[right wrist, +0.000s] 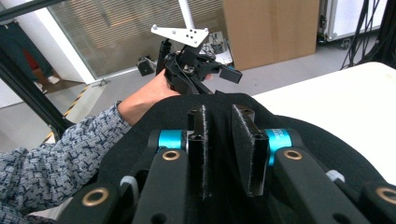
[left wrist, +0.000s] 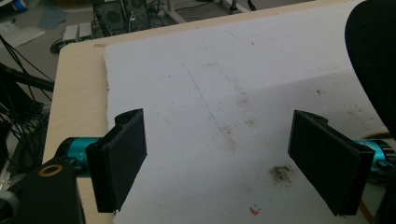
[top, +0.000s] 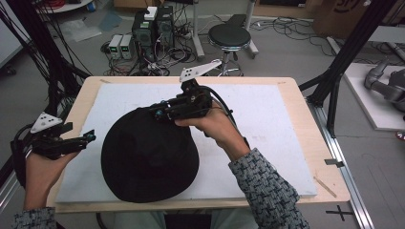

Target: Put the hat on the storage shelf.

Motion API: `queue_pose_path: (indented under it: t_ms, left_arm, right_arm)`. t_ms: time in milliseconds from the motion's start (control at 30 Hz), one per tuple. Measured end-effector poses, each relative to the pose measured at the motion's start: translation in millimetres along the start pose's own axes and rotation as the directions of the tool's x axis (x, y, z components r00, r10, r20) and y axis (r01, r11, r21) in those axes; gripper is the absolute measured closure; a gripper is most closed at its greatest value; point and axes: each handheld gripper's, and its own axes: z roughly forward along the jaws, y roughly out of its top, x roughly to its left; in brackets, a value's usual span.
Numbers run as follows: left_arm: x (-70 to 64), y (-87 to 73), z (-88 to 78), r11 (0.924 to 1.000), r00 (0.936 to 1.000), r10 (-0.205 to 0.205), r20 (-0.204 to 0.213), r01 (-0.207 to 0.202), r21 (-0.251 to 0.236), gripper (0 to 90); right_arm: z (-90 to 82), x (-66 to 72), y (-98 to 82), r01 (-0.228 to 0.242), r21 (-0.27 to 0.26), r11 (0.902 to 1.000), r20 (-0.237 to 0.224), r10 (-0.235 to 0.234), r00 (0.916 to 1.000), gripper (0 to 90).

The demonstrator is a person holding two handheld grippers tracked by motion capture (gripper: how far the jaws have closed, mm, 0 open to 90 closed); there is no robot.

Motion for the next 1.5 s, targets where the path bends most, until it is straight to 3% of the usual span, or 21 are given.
queue_pose_path:
  t_ms: [333, 533, 567, 700, 767, 900, 967, 1033, 1100, 1133, 1167, 1200, 1333, 1367, 1433, 1467, 1500]
  left_arm:
    - [-0.6, 0.0, 0.7, 1.0000, 1.0000, 0.000, 0.002, 0.000, 0.001, 19.7]
    - [0.3, 0.0, -0.1, 1.0000, 1.0000, -0.002, 0.000, 0.002, -0.002, 19.6]
    - [0.4, 0.0, -0.3, 1.0000, 1.0000, -0.002, -0.001, 0.002, -0.002, 19.7]
    - [0.2, 0.1, -0.2, 1.0000, 1.0000, -0.001, -0.001, 0.001, -0.001, 19.7]
    - [-0.2, 0.2, -0.1, 1.0000, 1.0000, 0.003, -0.001, -0.003, 0.002, 19.6]
    - [-0.8, 0.3, 0.2, 1.0000, 1.0000, 0.003, 0.001, -0.003, 0.000, 19.7]
    - [-1.3, 0.7, -0.3, 1.0000, 1.0000, 0.004, 0.003, -0.004, -0.002, 19.6]
    - [-2.0, 1.3, -0.5, 1.0000, 1.0000, 0.006, 0.004, -0.006, -0.005, 19.6]
    - [-4.4, 1.8, 1.3, 1.0000, 0.9999, 0.009, 0.011, -0.009, -0.004, 19.7]
    - [-4.4, 1.8, 1.3, 1.0000, 0.9999, 0.009, 0.011, -0.009, -0.004, 19.7]
    - [-5.2, 2.0, 2.3, 0.9999, 0.9998, 0.010, 0.015, -0.010, -0.002, 19.7]
    - [-6.0, 2.2, 3.1, 0.9999, 0.9998, 0.013, 0.017, -0.013, -0.001, 19.6]
    - [-6.4, 2.6, 3.6, 0.9999, 0.9998, 0.012, 0.018, -0.012, -0.003, 19.6]
    - [-6.8, 2.8, 3.6, 0.9999, 0.9998, 0.013, 0.017, -0.013, -0.003, 19.6]
    - [-7.2, 3.0, 4.0, 0.9999, 0.9997, 0.013, 0.018, -0.013, -0.003, 19.6]
    - [-7.2, 3.0, 4.0, 0.9999, 0.9997, 0.013, 0.018, -0.013, -0.003, 19.6]
    - [-7.6, 2.8, 4.4, 0.9999, 0.9998, 0.011, 0.018, -0.011, -0.002, 19.7]
  right_arm:
    - [-6.7, -1.6, -2.2, -0.001, -0.003, 1.0000, 0.048, 0.001, 0.9988, 63.0]
    - [-20.3, -2.8, -2.6, -0.003, -0.045, 0.9990, 0.085, 0.007, 0.9963, 56.6]
    - [-28.9, -3.8, -3.5, -0.001, -0.061, 0.9981, 0.122, 0.009, 0.9925, 54.8]
    - [-39.9, -5.7, -7.3, -0.012, -0.089, 0.9960, 0.141, 0.025, 0.9896, 53.0]
    - [-51.7, -8.9, -14.8, -0.021, -0.095, 0.9952, 0.187, 0.038, 0.9817, 51.0]
    - [-62.4, -11.9, -22.7, -0.031, -0.106, 0.9939, 0.222, 0.054, 0.9734, 49.5]
    - [-76.7, -14.8, -31.7, -0.039, -0.116, 0.9925, 0.281, 0.071, 0.9572, 46.2]
    - [-85.4, -15.9, -36.5, -0.042, -0.124, 0.9915, 0.314, 0.079, 0.9461, 44.7]
    - [-95.6, -15.8, -41.4, -0.046, -0.129, 0.9905, 0.363, 0.091, 0.9272, 42.6]
    - [-95.6, -15.8, -41.4, -0.046, -0.129, 0.9905, 0.363, 0.091, 0.9272, 42.6]
    - [-101.1, -15.6, -44.3, -0.047, -0.131, 0.9903, 0.389, 0.095, 0.9164, 41.9]
    - [-110.9, -14.6, -50.9, -0.047, -0.134, 0.9899, 0.433, 0.101, 0.8958, 39.9]
    - [-127.5, -11.1, -67.4, -0.043, -0.130, 0.9906, 0.524, 0.105, 0.8450, 35.0]
    - [-132.4, -10.0, -73.0, -0.046, -0.134, 0.9899, 0.549, 0.112, 0.8281, 33.1]
    - [-138.8, -8.8, -81.6, -0.046, -0.140, 0.9892, 0.576, 0.119, 0.8085, 31.1]
    - [-138.8, -8.8, -81.6, -0.046, -0.140, 0.9892, 0.576, 0.119, 0.8085, 31.1]
    - [-144.9, -8.0, -92.6, -0.055, -0.140, 0.9885, 0.606, 0.130, 0.7850, 28.3]
